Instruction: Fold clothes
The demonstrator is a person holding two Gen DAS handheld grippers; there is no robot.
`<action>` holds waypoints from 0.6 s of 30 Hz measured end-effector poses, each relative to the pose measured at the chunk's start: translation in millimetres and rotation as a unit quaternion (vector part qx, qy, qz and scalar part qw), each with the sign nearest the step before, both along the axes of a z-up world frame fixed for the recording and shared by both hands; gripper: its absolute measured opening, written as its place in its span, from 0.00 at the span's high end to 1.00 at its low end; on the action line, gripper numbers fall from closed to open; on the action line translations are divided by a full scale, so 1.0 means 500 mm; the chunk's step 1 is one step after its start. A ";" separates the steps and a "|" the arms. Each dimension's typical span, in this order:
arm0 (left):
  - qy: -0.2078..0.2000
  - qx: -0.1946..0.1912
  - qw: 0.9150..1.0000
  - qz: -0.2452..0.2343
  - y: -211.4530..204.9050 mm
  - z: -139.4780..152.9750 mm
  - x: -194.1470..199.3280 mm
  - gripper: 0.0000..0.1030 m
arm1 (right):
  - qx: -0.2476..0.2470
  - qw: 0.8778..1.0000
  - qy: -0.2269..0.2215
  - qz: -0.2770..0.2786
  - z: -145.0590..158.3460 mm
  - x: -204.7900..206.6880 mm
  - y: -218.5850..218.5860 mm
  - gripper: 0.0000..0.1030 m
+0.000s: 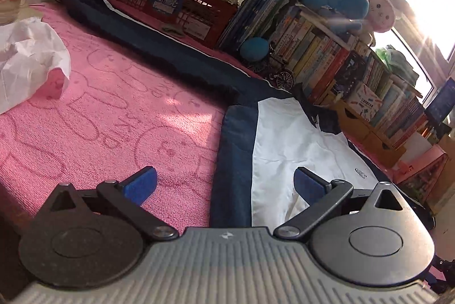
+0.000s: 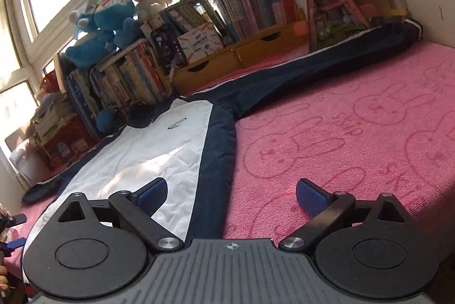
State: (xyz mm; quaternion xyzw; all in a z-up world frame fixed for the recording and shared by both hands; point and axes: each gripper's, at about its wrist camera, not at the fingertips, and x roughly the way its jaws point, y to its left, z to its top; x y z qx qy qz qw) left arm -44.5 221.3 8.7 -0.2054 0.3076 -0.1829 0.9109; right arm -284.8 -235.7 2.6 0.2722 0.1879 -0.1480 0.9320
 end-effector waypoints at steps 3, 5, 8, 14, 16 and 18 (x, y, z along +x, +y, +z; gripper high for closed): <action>0.000 0.036 0.999 0.007 -0.020 0.011 0.006 0.04 | 0.015 1.000 -0.001 0.004 -0.001 0.033 -0.002 0.13; -0.003 0.063 0.998 -0.003 -0.040 0.026 -0.007 0.04 | 0.010 1.000 0.005 0.009 0.003 0.050 0.009 0.28; -0.015 0.125 0.992 -0.028 -0.083 0.054 -0.041 0.04 | 0.004 1.000 0.014 0.028 0.011 0.062 0.032 0.31; 0.012 0.237 0.969 -0.074 -0.179 0.065 -0.073 0.01 | -0.132 0.986 0.088 0.060 0.029 0.081 0.145 0.28; 0.025 0.250 0.965 -0.079 -0.194 0.056 -0.073 0.01 | -0.169 0.977 0.107 0.068 0.030 0.090 0.180 0.25; 0.028 0.259 0.962 -0.077 -0.203 0.053 -0.076 0.00 | -0.195 0.971 0.120 0.072 0.032 0.096 0.205 0.24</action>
